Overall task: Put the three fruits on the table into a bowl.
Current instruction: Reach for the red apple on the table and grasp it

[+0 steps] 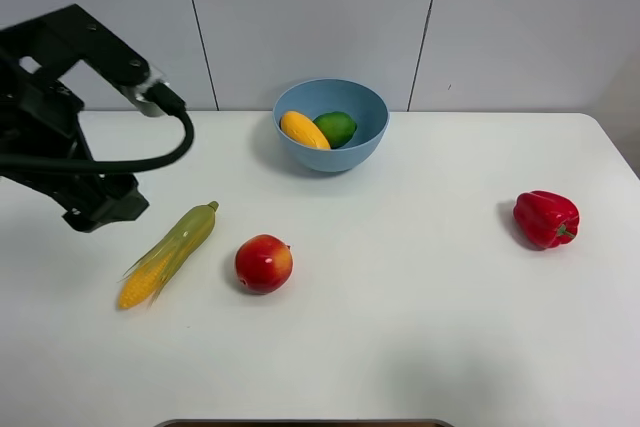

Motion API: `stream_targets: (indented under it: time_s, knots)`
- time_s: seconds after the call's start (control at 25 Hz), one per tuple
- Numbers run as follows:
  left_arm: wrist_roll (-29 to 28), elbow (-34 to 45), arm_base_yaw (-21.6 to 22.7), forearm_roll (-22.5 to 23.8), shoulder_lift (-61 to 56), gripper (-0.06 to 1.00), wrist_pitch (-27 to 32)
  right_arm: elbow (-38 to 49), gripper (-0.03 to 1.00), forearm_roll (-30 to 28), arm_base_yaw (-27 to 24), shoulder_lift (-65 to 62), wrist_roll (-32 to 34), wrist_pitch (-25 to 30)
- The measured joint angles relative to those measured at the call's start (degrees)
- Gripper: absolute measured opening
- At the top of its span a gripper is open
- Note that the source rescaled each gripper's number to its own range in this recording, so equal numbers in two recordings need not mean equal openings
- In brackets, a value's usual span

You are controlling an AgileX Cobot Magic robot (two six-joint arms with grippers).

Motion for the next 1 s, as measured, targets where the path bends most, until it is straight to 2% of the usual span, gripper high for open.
stream_targets:
  time_s: [0.12,0.4,0.72,0.88,1.0]
  knots:
    - [0.26,-0.47,-1.81,0.0,3.48,0.92,-0.64,0.0,0.91,0.0,0.0,0.0,0.0,0.0]
    - [0.79,-0.48,-2.25,-0.49,10.0,0.92,-6.85,0.0,0.91,0.0,0.0,0.0,0.0,-0.01]
    - [0.79,-0.6,-3.61,-4.55,18.35,0.92,-11.28,0.0,0.91,0.0,0.0,0.0,0.0,-0.01]
    - [0.79,-0.66,-4.74,-7.76,21.71,0.92,-15.98,0.0,0.91,0.0,0.0,0.0,0.0,-0.01]
    - [0.79,-0.78,-4.74,-8.14,23.91,0.92,-18.68,0.0,0.91,0.0,0.0,0.0,0.0,-0.01]
